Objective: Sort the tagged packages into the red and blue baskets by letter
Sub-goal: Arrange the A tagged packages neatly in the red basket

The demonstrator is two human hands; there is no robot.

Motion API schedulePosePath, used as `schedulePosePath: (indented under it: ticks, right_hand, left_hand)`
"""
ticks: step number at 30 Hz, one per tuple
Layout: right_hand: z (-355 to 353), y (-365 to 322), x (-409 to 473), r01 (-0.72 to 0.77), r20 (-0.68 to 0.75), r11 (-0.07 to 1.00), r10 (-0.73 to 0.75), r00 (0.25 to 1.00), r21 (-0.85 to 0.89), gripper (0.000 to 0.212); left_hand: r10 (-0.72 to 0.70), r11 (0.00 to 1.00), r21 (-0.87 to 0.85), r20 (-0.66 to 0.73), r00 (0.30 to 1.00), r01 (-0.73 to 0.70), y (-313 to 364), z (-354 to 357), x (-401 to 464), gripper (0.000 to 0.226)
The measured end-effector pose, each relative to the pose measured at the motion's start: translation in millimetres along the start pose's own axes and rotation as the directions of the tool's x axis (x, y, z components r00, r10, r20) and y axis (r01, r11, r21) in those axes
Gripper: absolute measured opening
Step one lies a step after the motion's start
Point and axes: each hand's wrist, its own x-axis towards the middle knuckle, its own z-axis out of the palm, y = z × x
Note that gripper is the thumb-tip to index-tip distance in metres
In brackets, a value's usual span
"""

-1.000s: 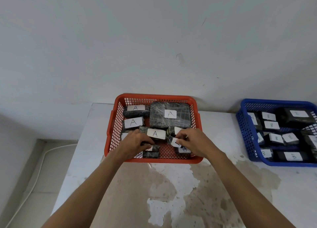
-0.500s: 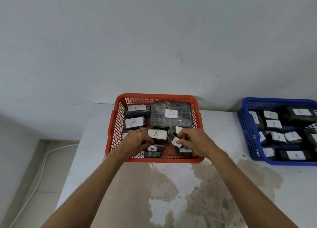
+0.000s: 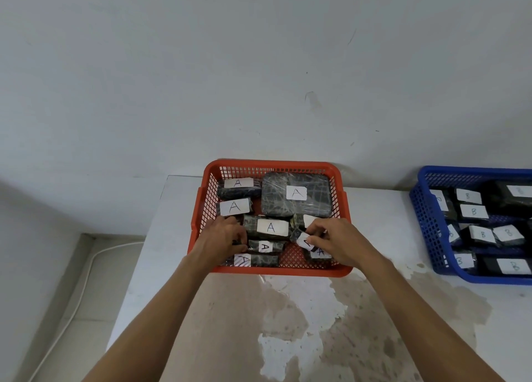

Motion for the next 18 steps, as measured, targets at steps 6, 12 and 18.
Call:
schedulePosePath:
  ticks: [6,12,18]
  right_hand:
    - [0,0,0,-0.005,0.008,1.000,0.005,1.000,0.011,0.017]
    - [-7,-3,-1,-0.003,0.070,1.000,0.003,0.998,-0.005,0.015]
    - [-6,-9,0,0.014,0.199,0.995,0.007,0.980,-0.103,0.013]
  left_hand:
    - [-0.084,0.996,-0.010,-0.071,0.994,0.083,-1,-4,-2,0.031]
    - [-0.052,0.997,0.047,-0.079,0.995,0.056,3,-4,0,0.033]
    - [0.134,0.961,-0.239,-0.050,0.990,-0.142,33,3,4,0.014]
